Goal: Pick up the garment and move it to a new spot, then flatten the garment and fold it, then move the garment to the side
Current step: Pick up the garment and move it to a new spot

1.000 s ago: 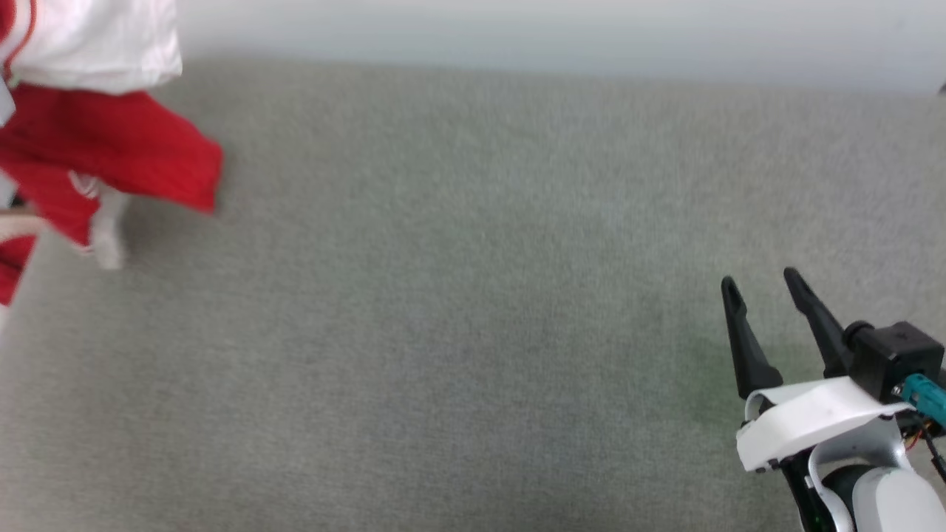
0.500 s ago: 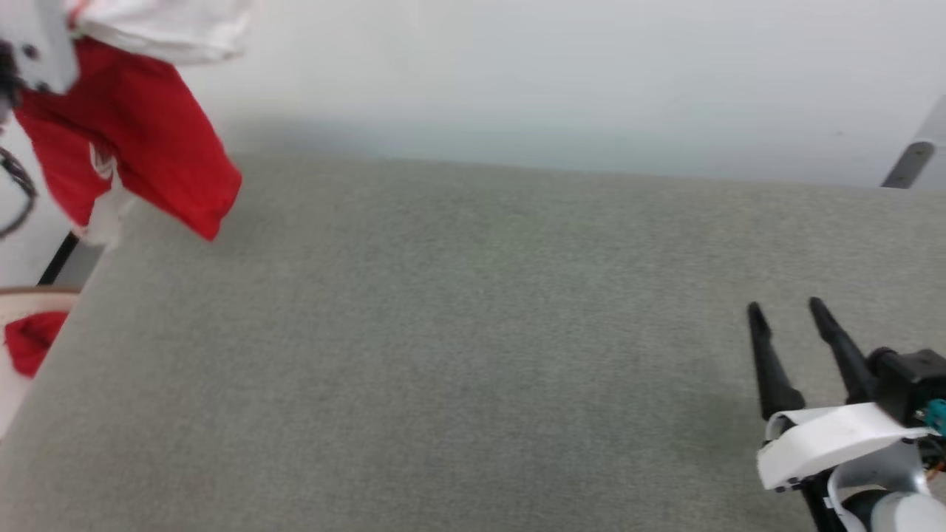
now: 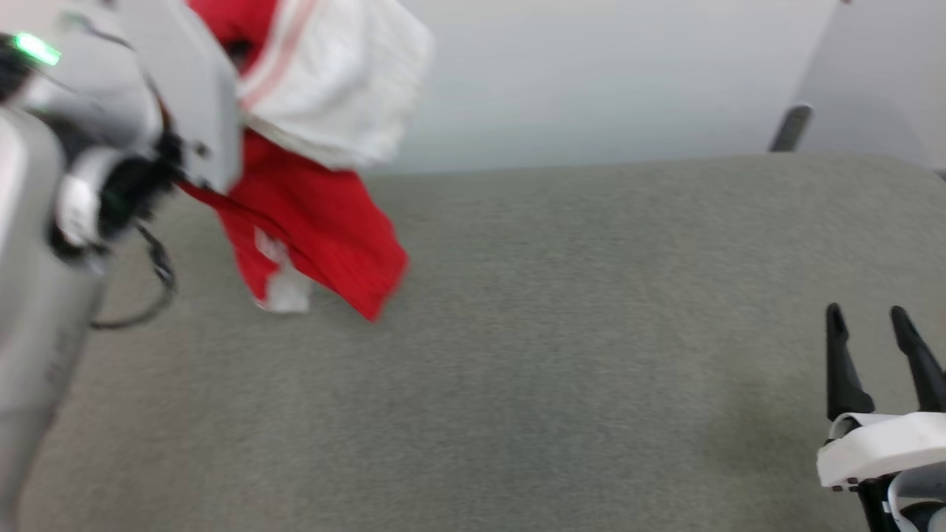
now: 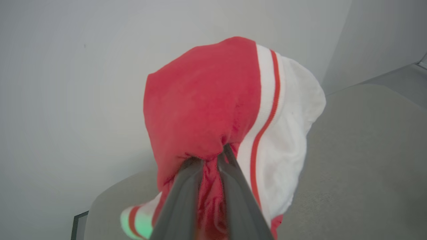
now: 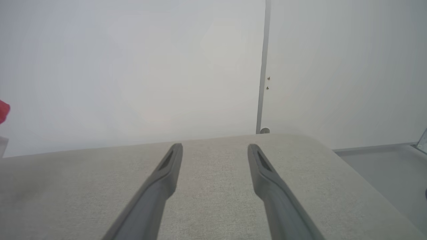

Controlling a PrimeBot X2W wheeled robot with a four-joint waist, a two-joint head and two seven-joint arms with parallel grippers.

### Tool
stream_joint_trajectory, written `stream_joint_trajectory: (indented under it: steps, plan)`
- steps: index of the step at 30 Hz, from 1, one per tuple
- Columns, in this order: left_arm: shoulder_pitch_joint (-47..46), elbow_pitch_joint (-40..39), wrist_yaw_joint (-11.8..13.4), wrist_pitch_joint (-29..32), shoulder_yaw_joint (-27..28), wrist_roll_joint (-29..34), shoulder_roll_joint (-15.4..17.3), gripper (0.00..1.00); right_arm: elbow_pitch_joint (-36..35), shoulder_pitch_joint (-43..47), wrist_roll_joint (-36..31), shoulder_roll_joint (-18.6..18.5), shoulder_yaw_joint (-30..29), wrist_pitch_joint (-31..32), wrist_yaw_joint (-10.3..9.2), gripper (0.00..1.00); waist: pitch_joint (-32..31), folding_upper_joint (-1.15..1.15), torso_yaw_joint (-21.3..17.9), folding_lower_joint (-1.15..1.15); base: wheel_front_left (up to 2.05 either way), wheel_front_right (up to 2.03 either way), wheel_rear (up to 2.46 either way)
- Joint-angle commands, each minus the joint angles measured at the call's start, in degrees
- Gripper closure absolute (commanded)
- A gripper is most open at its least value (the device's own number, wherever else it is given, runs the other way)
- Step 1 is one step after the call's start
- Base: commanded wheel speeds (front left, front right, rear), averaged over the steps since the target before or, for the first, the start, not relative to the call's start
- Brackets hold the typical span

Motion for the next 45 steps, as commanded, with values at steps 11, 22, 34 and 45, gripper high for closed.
stream_joint_trajectory:
  steps: [11, 22, 34, 45]
  plan:
    - [9.2, -6.6, 5.6, 4.2, -5.6, -1.6, -5.9, 1.00, 3.5, -0.6, 2.0, 0.2, -1.4, -3.0, 0.00, 0.00, 5.0, 0.00, -10.3, 0.00, 0.00, 0.00, 0.00]
    - [15.8, 2.8, 5.2, 0.9, -9.2, -5.1, -14.2, 1.00, 9.1, -2.9, 3.9, 0.1, 0.6, -6.2, 0.00, 0.00, 7.4, 0.00, -13.2, 0.00, 0.00, 0.00, 0.00]
    - [15.5, 17.3, 0.7, -3.3, -12.1, -6.3, -20.7, 0.76, 13.6, -5.0, 4.1, 0.1, 3.1, -7.9, 0.00, 0.00, 6.8, 0.00, -12.7, 0.00, 0.00, 0.00, 0.00]
    - [13.8, 21.3, -2.8, -5.4, -11.6, -7.8, -22.2, 0.00, 13.7, -3.3, 1.9, 0.2, 3.0, -6.3, 0.00, 0.00, 2.4, 0.00, -9.1, 0.00, 0.00, 0.00, 0.00]
